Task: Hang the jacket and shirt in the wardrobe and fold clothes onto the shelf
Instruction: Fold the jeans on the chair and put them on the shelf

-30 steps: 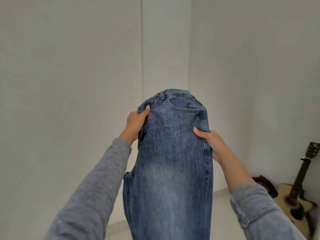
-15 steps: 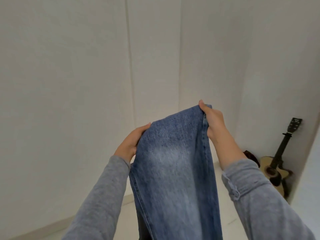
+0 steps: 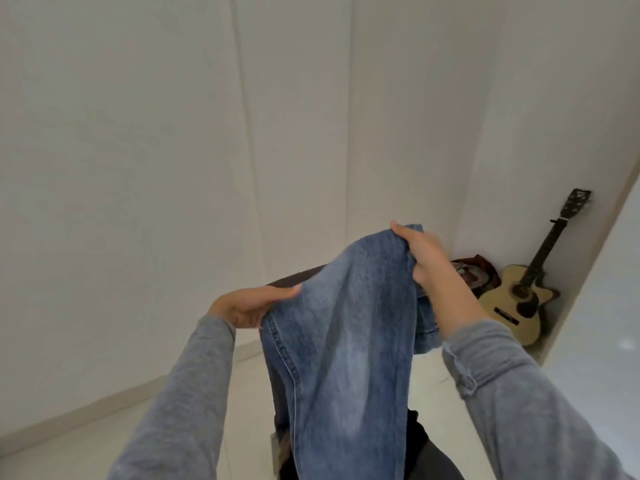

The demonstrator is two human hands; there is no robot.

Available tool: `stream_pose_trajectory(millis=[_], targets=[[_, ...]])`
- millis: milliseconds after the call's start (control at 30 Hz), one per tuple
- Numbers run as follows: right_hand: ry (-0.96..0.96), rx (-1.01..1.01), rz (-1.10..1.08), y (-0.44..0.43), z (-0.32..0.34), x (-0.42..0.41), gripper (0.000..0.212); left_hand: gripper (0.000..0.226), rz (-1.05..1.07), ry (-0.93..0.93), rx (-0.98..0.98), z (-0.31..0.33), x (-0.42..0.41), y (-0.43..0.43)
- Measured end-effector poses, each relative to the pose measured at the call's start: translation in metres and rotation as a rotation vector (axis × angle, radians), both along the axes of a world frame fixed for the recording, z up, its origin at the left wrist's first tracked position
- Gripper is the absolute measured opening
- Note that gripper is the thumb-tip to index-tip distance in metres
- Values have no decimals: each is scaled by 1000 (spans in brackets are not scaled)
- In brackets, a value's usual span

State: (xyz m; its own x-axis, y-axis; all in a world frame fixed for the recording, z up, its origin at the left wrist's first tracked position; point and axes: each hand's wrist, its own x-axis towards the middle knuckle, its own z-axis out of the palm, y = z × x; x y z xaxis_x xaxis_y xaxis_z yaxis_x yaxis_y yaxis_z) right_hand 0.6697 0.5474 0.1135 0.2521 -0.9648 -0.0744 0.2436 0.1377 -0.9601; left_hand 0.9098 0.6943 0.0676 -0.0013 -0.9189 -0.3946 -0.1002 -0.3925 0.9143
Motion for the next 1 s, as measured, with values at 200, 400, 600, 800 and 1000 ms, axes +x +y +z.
stream_pose_trajectory(millis=[200, 400, 600, 800, 1000], targets=[[159, 86, 58, -6, 6, -27, 11, 24, 214, 99, -96, -15, -3, -10], [-305, -163, 207, -3, 28, -66, 26, 26, 285, 476, -456, 20, -31, -36], [180, 175, 27, -11, -44, -76, 23, 28, 565, 60, -305, -9, -47, -61], [-182, 129, 61, -9, -52, -79, 12, 18, 509, 212, -476, 12, -34, -61], [66, 144, 192, -6, -30, -70, 16, 21, 512, 97, -573, -6, -14, -58]])
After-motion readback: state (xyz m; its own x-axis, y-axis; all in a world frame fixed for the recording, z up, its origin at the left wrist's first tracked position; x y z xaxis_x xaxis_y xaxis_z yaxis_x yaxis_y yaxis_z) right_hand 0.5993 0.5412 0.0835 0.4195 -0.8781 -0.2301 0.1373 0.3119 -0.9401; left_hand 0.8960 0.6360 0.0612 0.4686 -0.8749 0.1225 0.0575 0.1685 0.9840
